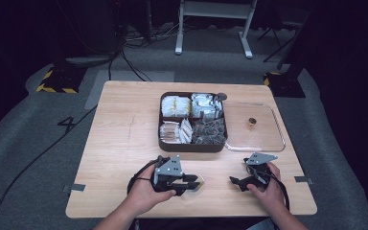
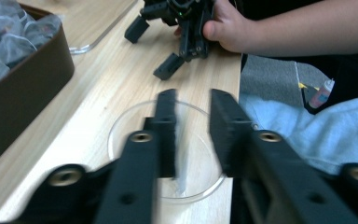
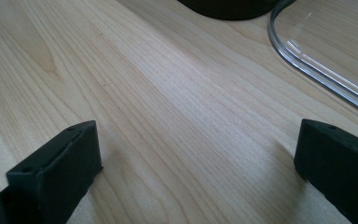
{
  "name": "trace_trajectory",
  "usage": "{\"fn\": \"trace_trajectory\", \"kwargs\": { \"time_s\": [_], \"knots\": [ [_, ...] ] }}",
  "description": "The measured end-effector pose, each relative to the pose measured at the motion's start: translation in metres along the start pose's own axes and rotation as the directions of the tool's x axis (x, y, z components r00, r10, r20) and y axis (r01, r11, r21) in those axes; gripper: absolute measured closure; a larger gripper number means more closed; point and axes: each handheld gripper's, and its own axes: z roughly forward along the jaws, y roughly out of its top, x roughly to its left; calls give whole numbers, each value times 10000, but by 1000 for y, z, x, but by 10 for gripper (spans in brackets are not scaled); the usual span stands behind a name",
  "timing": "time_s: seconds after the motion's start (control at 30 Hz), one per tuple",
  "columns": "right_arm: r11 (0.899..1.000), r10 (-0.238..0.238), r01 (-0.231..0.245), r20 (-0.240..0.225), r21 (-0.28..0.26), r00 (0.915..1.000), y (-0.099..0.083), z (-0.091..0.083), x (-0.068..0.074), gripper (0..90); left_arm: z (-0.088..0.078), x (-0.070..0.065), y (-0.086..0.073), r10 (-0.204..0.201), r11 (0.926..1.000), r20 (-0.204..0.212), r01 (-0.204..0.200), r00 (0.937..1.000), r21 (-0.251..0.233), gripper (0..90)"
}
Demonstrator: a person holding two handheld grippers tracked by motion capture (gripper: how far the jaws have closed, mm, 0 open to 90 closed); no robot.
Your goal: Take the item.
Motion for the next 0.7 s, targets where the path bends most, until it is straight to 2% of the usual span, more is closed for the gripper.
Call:
{"fn": "trace_trajectory", "kwargs": {
  "time_s": [0.07,0.13,0.37,0.47,0.5,0.63,0.7],
  "knots": [
    [10000,-3,3,0,0,10000,0,0,0,5,-2,-1,-1,-12,10000,-37,12,10000,-51,640],
    [10000,0,0,2,-1,10000,0,0,0,5,-3,-1,-1,17,10000,-100,-18,9999,-82,610],
    [10000,-4,4,0,-3,10000,0,0,0,5,-7,4,-2,-43,9996,-468,30,9989,-285,548],
    [10000,0,0,-2,-4,10000,0,0,0,5,-15,5,0,-3,9991,-936,-36,9956,-414,505],
    [10000,-2,2,-1,-1,10000,0,0,0,5,-15,5,0,-3,9991,-936,-36,9956,-414,491],
    [10000,-4,4,0,-5,10000,0,0,0,5,-24,8,1,-55,9996,-1880,2,9821,-281,455],
    [10000,-1,1,-2,-1,10000,0,0,0,5,-28,9,0,-143,9998,-2181,106,9758,-181,450]
  ]
}}
